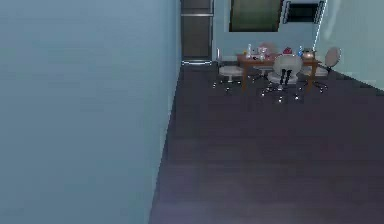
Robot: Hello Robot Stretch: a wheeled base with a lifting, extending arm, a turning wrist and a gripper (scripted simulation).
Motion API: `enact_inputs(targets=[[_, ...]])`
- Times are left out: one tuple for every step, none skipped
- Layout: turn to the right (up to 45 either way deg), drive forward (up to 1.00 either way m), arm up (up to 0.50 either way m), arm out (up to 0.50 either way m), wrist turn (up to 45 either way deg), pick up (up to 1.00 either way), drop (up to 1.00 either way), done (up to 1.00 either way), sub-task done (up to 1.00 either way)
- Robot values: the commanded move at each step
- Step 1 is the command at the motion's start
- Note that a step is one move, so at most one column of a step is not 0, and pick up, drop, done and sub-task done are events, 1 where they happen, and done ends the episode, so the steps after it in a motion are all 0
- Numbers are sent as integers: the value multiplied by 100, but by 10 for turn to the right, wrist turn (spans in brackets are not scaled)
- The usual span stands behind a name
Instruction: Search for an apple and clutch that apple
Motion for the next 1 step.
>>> enact_inputs(targets=[[450, 0, 0, 0, 0, 0, 0, 0, 0]])
